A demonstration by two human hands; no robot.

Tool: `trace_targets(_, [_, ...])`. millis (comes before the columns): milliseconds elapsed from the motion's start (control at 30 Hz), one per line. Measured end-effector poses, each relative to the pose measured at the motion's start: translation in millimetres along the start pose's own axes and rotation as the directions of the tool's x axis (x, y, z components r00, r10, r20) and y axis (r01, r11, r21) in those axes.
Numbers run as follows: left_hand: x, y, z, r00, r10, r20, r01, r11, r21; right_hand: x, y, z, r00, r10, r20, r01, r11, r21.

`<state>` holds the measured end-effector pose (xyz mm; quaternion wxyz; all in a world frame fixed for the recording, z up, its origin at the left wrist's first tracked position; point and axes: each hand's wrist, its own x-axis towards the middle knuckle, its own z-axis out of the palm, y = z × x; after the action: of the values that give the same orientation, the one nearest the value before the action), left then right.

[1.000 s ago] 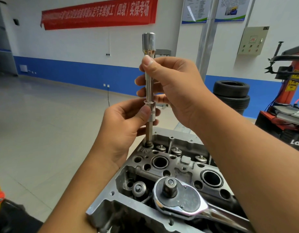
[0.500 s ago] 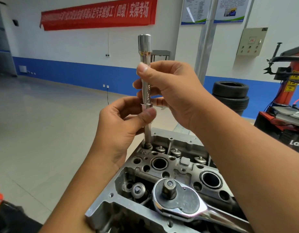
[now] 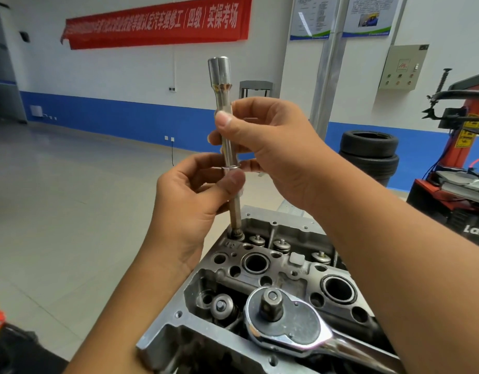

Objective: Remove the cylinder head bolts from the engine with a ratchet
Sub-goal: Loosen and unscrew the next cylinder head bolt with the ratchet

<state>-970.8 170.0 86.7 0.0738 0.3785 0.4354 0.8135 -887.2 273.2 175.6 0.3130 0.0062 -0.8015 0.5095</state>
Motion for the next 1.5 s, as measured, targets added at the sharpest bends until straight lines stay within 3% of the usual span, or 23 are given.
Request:
trace_targets(133, [0.5,-1.3,0.0,0.999,0.034,-0.040,-0.034,0.999,0.009,-0.4,1.6,-1.0,0.999,-0.022,-0.027,0.022,1.000,0.006])
trace_targets(333, [-0.3,0.4,-1.4,0.983,-0.109,0.150,0.129,0.983,-0.128,-0.9,0.5,0.1,0.999,0.040,0.027,-0.041,0.998,0.055])
trace_targets(500, [-0.2,0.8,1.6,0.999,0.001,0.048,-0.001,1.000,0.000,0.1,2.4,0.0,1.000,0.012,0.005,-0.013,1.000,0.020])
trace_targets(600, [0.8,0.0,0.5,1.000,-0.004,0.019,0.004,1.000,0.006,0.0,3.5,-0.7,1.000,-0.012,-0.015,0.013,0.999,0.041])
trace_targets(733, [1.7,0.0,-3.3,0.981,-0.135,0.137,0.150,0.983,-0.103,0.1,2.2,0.4,1.000,0.016,0.012,-0.017,0.998,0.058])
trace_targets(833, [0.7,1.0,-2.9,0.970,-0.138,0.202,0.161,0.982,-0.099,-0.3,0.8,1.6,0.997,0.057,0.050,-0.061,0.995,0.085])
trace_targets(1067, [0.9,0.6,-1.6,1.000,-0.018,0.017,0.018,1.000,-0.001,-1.1,1.0,-1.3,0.999,0.016,-0.033,-0.015,1.000,0.015])
trace_targets(1167, [-0.2,0.4,-1.2,0.993,-0.074,0.087,0.073,0.997,0.022,-1.3,0.4,-0.5,0.998,-0.004,-0.059,0.006,0.999,0.036])
trace_targets(1267, [0.0,0.5,-0.7,0.973,-0.138,0.185,0.151,0.987,-0.059,-1.4,-0.3,1.9,0.998,0.005,-0.068,0.003,0.994,0.108])
trace_targets(1367, [1.0,1.2,-2.7,0.975,-0.136,0.176,0.157,0.981,-0.114,-1.0,-1.3,1.8,0.998,0.017,-0.058,-0.010,0.994,0.112])
trace_targets(1500, [0.6,-0.2,-1.9,0.993,-0.056,0.103,0.064,0.995,-0.076,-0.6,-1.3,1.1,1.000,0.025,-0.018,-0.023,0.994,0.106])
